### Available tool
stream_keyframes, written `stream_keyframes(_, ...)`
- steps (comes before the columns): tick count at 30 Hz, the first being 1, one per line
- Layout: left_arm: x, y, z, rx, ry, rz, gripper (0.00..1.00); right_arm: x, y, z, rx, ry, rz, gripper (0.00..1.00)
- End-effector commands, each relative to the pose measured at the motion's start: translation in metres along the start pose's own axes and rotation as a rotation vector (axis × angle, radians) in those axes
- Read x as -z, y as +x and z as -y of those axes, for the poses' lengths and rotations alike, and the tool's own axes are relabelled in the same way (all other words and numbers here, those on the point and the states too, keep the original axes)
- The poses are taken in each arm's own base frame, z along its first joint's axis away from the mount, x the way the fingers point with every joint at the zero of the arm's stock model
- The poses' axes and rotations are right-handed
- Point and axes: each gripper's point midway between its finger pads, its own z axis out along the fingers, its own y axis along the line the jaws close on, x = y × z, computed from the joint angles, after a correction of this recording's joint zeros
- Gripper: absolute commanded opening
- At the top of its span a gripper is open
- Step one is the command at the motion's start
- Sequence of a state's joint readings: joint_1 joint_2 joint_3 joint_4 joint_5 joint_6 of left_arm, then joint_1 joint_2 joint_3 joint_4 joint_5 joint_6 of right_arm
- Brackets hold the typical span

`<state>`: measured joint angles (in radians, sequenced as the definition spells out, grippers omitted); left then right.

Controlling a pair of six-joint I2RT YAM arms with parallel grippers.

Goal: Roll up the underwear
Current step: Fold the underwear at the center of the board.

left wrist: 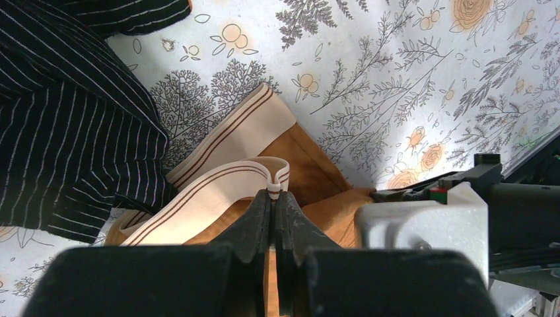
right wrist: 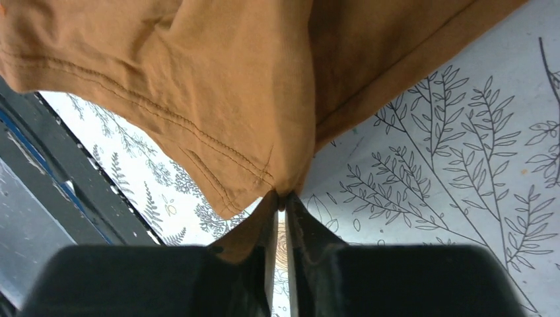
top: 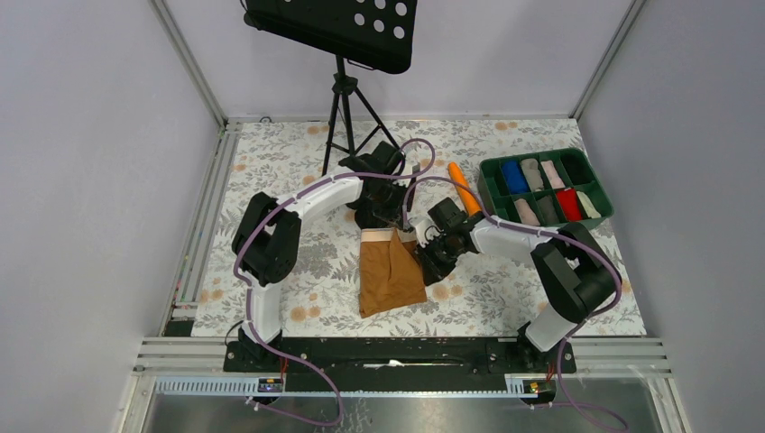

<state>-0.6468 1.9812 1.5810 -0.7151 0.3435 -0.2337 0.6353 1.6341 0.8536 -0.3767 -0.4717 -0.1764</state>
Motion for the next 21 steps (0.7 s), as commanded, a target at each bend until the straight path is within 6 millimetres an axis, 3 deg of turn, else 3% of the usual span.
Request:
stream_keyframes(1, 0.0, -0.009, 0.001, -0.014, 0.022, 0.027, 0.0, 0.004, -0.012, -0.007, 0.009, -0.013, 0.009, 0.06)
stream_keyframes(2, 0.001, -0.009, 0.0, -0.014, 0.021, 0.028, 0.0, 0.007, -0.014, -0.009, 0.013, -0.02, 0.018, 0.0)
stream_keyframes(7, 0.011, -0.011, -0.011, 0.002, 0.011, 0.037, 0.0, 0.043, -0.04, -0.037, 0.075, -0.072, 0.12, 0.0)
stream_keyframes(11, 0.03, -0.016, -0.022, 0.015, 0.004, 0.06, 0.0, 0.062, -0.061, -0.072, 0.14, -0.158, 0.18, 0.0)
stream_keyframes(16, 0.063, -0.016, -0.043, 0.03, -0.01, 0.076, 0.0, 0.062, -0.087, -0.12, 0.245, -0.262, 0.187, 0.0)
stream_keyframes(21, 0.091, 0.007, -0.067, 0.026, -0.054, 0.025, 0.0, 0.048, -0.121, -0.164, 0.317, -0.348, 0.172, 0.0)
